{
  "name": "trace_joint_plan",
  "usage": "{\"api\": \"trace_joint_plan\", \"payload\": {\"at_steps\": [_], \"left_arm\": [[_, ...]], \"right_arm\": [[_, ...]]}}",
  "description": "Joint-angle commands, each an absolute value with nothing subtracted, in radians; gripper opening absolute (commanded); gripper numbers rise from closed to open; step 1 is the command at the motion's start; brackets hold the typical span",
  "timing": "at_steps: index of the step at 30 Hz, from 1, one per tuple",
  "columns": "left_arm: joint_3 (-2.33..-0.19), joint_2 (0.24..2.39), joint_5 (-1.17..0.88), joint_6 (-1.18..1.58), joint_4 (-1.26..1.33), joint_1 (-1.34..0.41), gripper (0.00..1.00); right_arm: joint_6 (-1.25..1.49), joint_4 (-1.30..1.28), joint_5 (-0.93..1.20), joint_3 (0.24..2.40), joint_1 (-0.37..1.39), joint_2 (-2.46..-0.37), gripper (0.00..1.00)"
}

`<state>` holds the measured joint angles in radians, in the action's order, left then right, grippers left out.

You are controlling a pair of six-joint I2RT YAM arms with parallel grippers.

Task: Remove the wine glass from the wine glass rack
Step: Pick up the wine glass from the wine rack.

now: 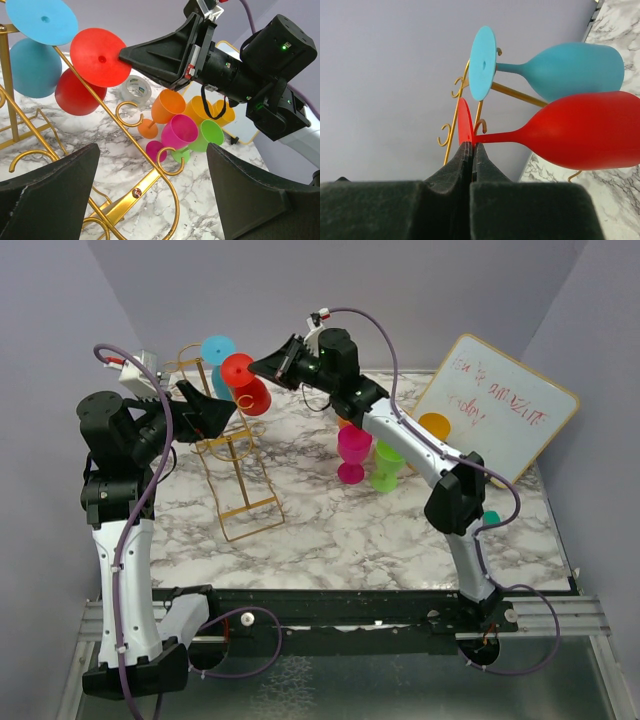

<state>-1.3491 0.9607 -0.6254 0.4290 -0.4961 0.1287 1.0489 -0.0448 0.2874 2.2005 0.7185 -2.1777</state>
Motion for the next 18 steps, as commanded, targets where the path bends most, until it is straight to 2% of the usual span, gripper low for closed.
{"api": "trace_joint_plan", "payload": {"at_steps": [1, 9, 18], "left_arm": [[-1.343, 0.961, -0.663, 0.446, -0.486, 0.126, 0.89], [-1.366, 0.98, -0.795, 0.446, -0.469, 0.125, 0.9], [-1.347, 0.993, -0.879, 0.494, -0.412, 0.122, 0.88]], "right_arm": [[1.121, 0.043, 0.338, 2.185, 0.703, -2.122, 0.01], [1.151, 0.072, 0.344, 2.18, 0.689, -2.106, 0.01], [1.041, 0.095, 0.283, 2.021, 0.68, -1.977, 0.01]]}}
